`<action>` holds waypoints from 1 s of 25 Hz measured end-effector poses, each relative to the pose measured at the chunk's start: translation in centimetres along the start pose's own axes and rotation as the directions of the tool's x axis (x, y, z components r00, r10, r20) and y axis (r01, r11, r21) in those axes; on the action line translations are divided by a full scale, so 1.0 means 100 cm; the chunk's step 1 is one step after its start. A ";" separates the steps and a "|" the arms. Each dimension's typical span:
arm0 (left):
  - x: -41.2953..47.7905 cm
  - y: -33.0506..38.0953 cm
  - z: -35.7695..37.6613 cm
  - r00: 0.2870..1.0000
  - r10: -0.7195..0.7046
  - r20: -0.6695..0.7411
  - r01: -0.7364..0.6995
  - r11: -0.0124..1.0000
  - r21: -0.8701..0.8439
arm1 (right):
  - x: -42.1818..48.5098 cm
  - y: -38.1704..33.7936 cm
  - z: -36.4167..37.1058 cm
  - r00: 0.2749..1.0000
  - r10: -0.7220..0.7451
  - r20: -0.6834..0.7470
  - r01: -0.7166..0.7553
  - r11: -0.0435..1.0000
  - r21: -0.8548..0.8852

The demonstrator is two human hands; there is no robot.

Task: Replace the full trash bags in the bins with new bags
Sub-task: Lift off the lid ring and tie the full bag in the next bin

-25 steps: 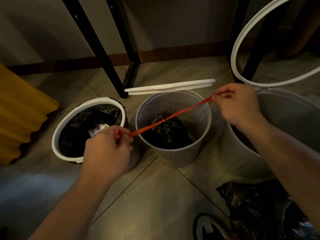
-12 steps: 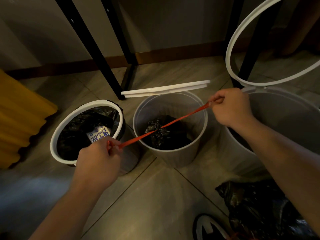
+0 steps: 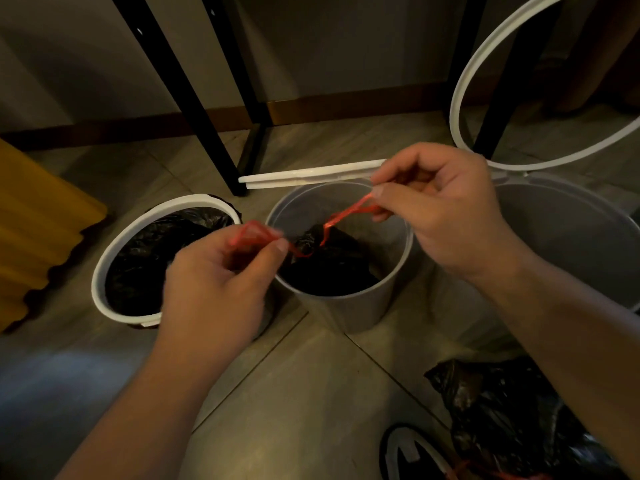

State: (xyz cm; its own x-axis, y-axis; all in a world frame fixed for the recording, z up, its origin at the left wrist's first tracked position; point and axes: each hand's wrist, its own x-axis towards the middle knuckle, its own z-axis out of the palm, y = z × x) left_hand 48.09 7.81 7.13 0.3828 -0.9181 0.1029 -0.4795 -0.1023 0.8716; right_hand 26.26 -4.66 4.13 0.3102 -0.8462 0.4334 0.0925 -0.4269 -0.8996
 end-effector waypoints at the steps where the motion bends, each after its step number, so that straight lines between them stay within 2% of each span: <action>1: 0.002 0.004 0.006 0.999 0.038 0.033 -0.038 0.999 -0.023 | 0.000 -0.008 0.007 0.999 -0.014 0.044 0.012 0.999 0.038; 4: 0.010 0.016 0.022 0.964 0.135 0.228 -0.149 0.988 0.044 | -0.002 -0.028 0.023 0.989 -0.095 0.117 0.091 0.995 0.036; 7: 0.016 0.023 0.026 0.905 0.178 0.387 -0.183 0.983 -0.025 | -0.004 -0.039 0.034 0.967 -0.172 0.186 0.163 0.985 0.064; 9: 0.021 0.024 0.025 0.908 0.207 0.365 -0.228 0.973 0.017 | -0.004 -0.040 0.036 0.956 -0.209 0.206 0.209 0.978 0.024; 11: 0.024 0.019 0.025 0.938 0.224 0.264 -0.272 0.949 0.162 | -0.003 -0.035 0.032 0.961 -0.205 0.185 0.210 0.978 -0.003; 14: 0.026 0.009 0.029 0.985 0.118 0.124 -0.142 0.968 0.206 | -0.002 -0.024 0.018 0.978 -0.134 0.160 0.138 0.990 -0.017; 17: 0.035 -0.003 0.036 0.986 -0.021 0.162 -0.011 0.981 0.193 | -0.001 -0.011 0.007 0.978 -0.044 0.206 0.043 0.999 0.008; 19: 0.045 -0.010 0.043 0.970 -0.120 0.213 0.029 0.922 0.386 | 0.002 0.002 -0.002 0.965 0.132 0.225 -0.149 0.987 0.058; 20: 0.049 -0.012 0.047 0.960 -0.147 0.238 0.006 0.861 0.508 | 0.003 0.010 -0.007 0.949 0.239 0.206 -0.243 0.970 -0.006; 22: 0.054 -0.015 0.050 0.945 -0.168 0.280 -0.062 0.749 0.660 | 0.005 0.031 -0.017 0.903 0.416 0.108 -0.367 0.877 -0.310; 25: 0.057 -0.011 0.045 0.897 -0.287 0.335 -0.131 0.553 0.823 | 0.000 0.056 -0.025 0.869 0.495 0.013 -0.323 0.587 -0.743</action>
State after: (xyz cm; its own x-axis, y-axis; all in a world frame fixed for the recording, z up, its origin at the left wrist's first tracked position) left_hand 47.24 0.94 4.65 0.2166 -0.9228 -0.3186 -0.9649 -0.2519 0.0737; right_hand 24.45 -7.87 -0.76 0.3276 -0.9423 -0.0689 -0.7486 -0.2144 -0.6274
